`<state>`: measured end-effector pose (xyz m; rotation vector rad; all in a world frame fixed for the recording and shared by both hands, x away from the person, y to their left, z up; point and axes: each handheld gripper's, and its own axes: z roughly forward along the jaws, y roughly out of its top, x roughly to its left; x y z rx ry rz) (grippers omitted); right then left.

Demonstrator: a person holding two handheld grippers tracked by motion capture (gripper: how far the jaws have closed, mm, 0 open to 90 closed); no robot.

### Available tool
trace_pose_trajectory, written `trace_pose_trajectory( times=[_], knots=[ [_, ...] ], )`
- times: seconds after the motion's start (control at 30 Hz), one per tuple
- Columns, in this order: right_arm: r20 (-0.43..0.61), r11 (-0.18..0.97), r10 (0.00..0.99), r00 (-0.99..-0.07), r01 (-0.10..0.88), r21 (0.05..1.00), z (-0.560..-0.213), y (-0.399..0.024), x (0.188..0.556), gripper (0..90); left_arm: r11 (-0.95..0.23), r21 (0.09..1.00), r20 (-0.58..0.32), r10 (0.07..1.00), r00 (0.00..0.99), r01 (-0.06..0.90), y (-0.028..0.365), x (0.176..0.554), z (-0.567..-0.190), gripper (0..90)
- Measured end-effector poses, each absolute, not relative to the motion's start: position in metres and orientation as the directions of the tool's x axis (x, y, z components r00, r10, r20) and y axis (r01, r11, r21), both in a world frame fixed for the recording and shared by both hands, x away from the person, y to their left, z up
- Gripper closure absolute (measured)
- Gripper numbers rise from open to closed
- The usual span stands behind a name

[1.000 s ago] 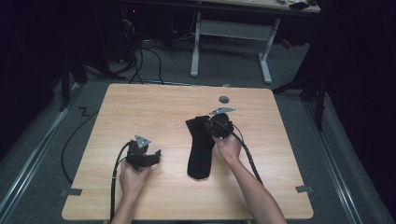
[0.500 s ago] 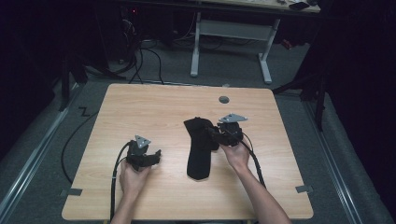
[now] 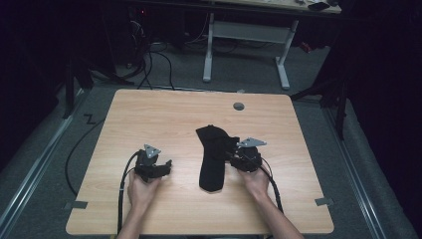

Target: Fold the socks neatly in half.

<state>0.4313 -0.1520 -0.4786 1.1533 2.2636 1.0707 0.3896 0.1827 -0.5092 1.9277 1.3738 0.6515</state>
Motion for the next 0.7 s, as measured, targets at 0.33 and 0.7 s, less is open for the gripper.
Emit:
trace_pose_trajectory(
  times=[0.33, 0.7],
  knots=[
    [-0.045, 0.428, 0.813, -0.580, 0.543, 0.722, -0.499, -0.141, 0.444, 77.3, -0.207, 0.772, -0.024, 0.936, 0.352, 0.602, 0.178, 0.384, -0.507, 32.3],
    [-0.077, 0.468, 0.785, -0.614, 0.508, 0.723, -0.493, -0.145, 0.444, 90.0, -0.313, 0.767, -0.031, 0.854, 0.520, 0.561, 0.111, 0.377, -0.498, 31.4]
  ],
)
